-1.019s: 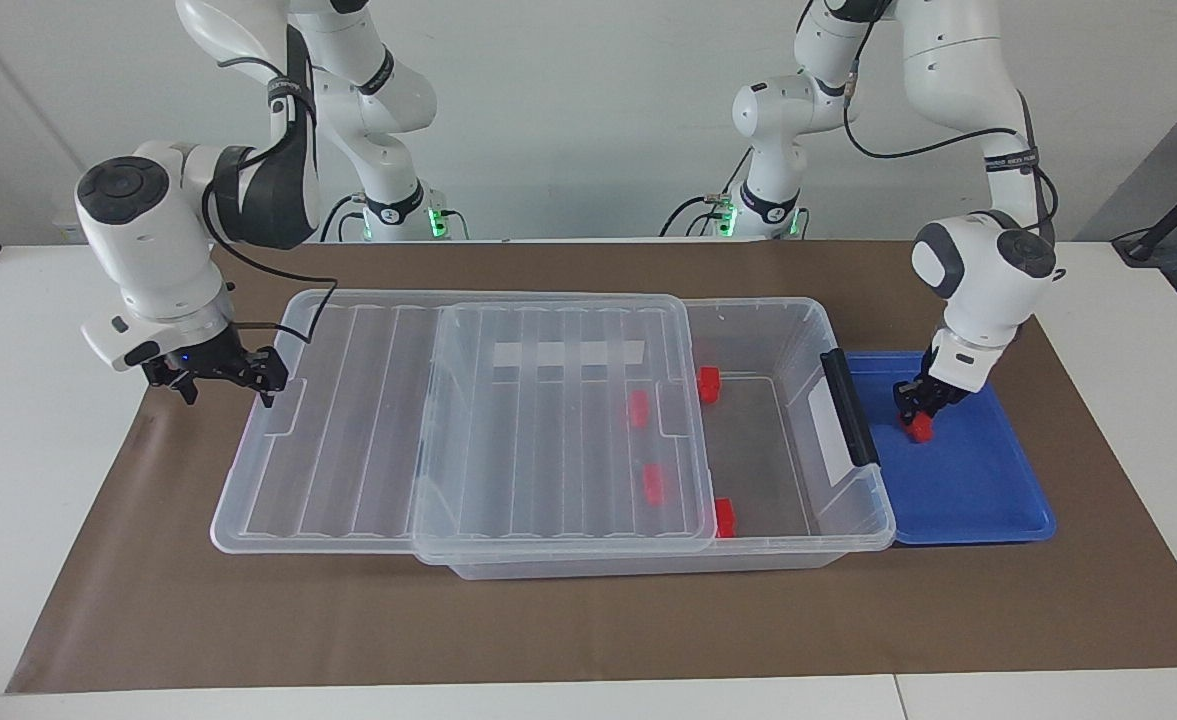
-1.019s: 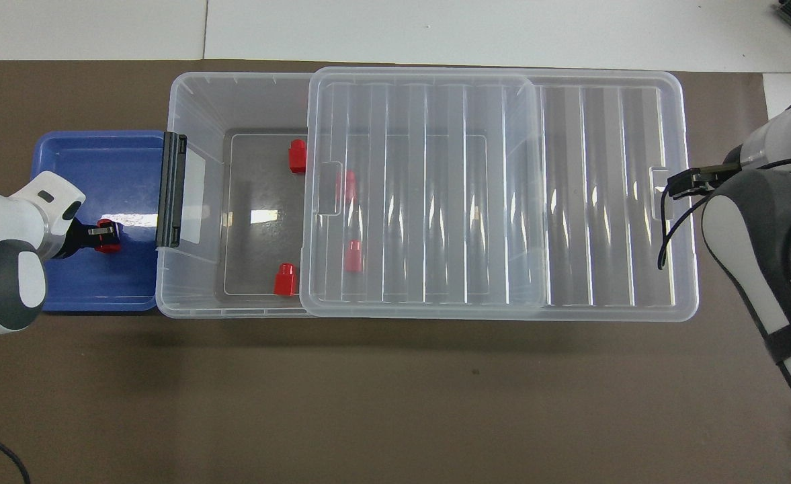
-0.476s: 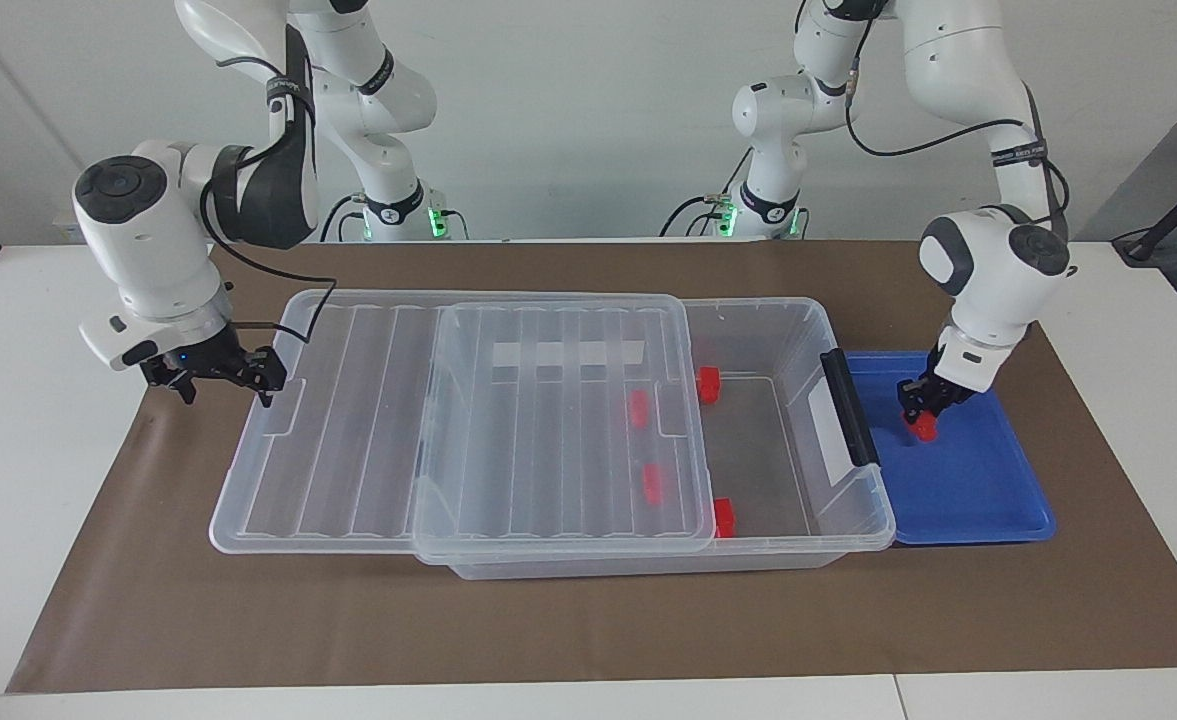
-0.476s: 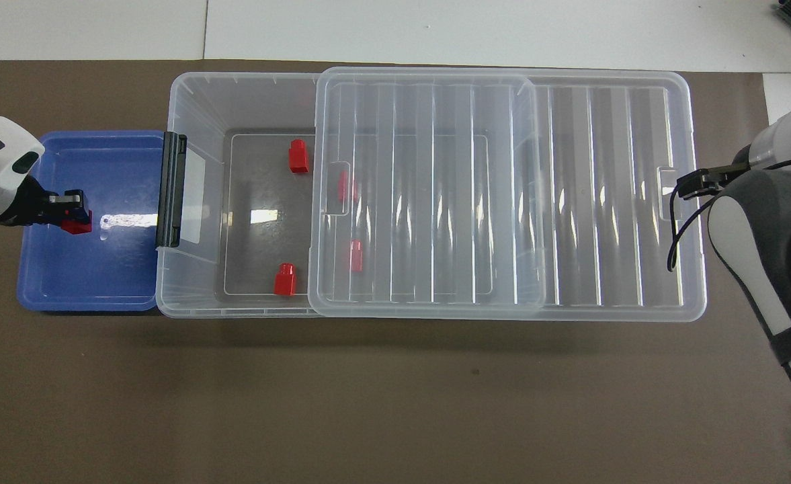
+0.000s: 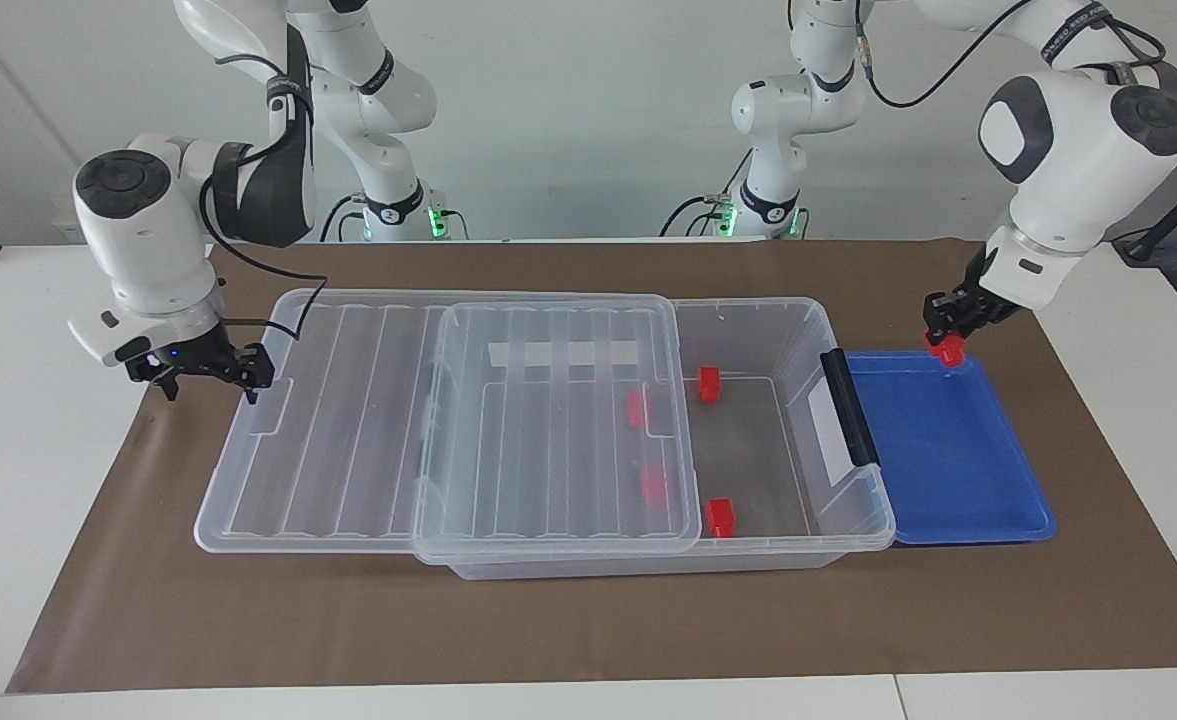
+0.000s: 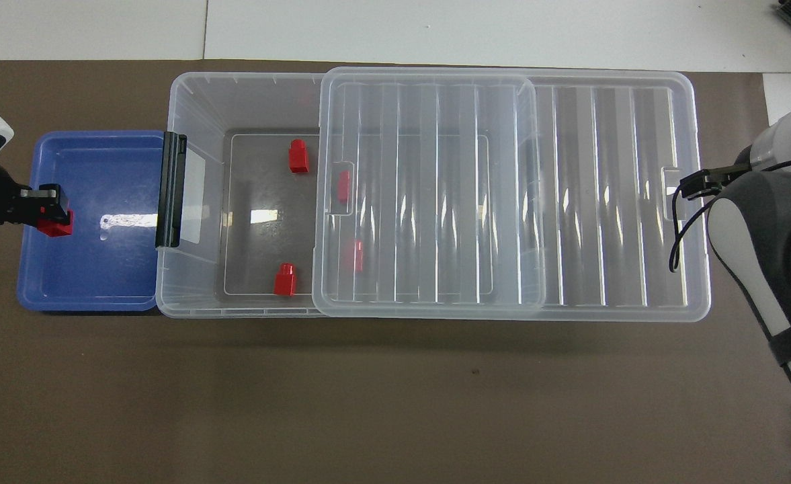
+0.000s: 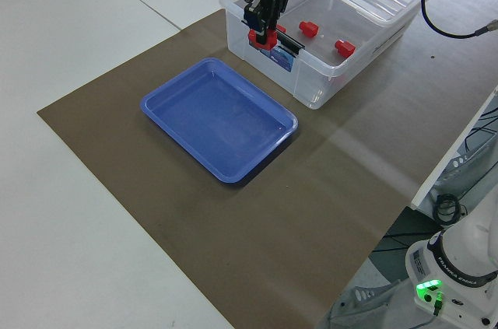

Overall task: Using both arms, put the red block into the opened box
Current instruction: 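Carry the red block over the open box with the left gripper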

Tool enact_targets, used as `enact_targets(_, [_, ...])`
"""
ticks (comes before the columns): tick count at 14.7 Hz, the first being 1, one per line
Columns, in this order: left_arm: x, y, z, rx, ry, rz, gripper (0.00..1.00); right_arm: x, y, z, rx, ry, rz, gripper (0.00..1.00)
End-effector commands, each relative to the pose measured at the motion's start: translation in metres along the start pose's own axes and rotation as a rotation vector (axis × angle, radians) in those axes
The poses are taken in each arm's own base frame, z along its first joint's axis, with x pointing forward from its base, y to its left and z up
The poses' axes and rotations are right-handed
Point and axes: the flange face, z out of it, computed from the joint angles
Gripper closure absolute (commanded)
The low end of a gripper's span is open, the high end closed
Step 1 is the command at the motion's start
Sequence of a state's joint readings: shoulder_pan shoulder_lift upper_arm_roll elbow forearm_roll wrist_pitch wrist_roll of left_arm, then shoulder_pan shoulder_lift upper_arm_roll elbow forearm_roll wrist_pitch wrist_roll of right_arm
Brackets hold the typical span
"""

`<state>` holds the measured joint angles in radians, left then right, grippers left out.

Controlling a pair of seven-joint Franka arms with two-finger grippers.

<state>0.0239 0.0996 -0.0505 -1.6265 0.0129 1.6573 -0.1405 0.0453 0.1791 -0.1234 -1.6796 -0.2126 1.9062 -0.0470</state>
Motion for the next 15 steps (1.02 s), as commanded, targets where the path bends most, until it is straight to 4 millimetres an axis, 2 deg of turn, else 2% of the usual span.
enact_targets(1, [-0.012, 0.043, -0.019, -0.026, -0.022, -0.07, 1.0, -0.012, 0.004, -0.051, 0.059, 0.016, 0.013, 0.0])
enact_targets(3, [-0.026, 0.091, -0.026, -0.033, -0.011, -0.135, 1.0, -0.028, 0.007, -0.079, 0.104, 0.025, 0.086, 0.0])
enact_targets(5, [-0.032, 0.114, -0.026, -0.035, 0.001, -0.157, 1.0, -0.046, 0.008, -0.101, 0.161, -0.001, 0.167, 0.0])
enact_targets(6, [-0.032, 0.117, -0.025, -0.038, 0.008, -0.154, 1.0, -0.056, 0.012, -0.113, 0.191, -0.009, 0.223, 0.0])
enact_targets(8, [-0.032, 0.123, -0.022, -0.053, 0.043, -0.174, 1.0, -0.066, 0.013, -0.113, 0.197, -0.05, 0.294, 0.0])
enact_targets(9, [-0.033, 0.134, -0.016, -0.058, 0.057, -0.177, 1.0, -0.073, 0.013, -0.111, 0.198, -0.066, 0.306, 0.0])
enact_targets(12, [-0.037, 0.171, 0.021, -0.08, 0.105, -0.23, 1.0, -0.079, 0.01, -0.108, 0.201, -0.08, 0.291, 0.0])
enact_targets(15, [-0.038, 0.189, 0.055, -0.095, 0.129, -0.225, 1.0, -0.078, 0.007, -0.109, 0.202, -0.074, 0.27, 0.0])
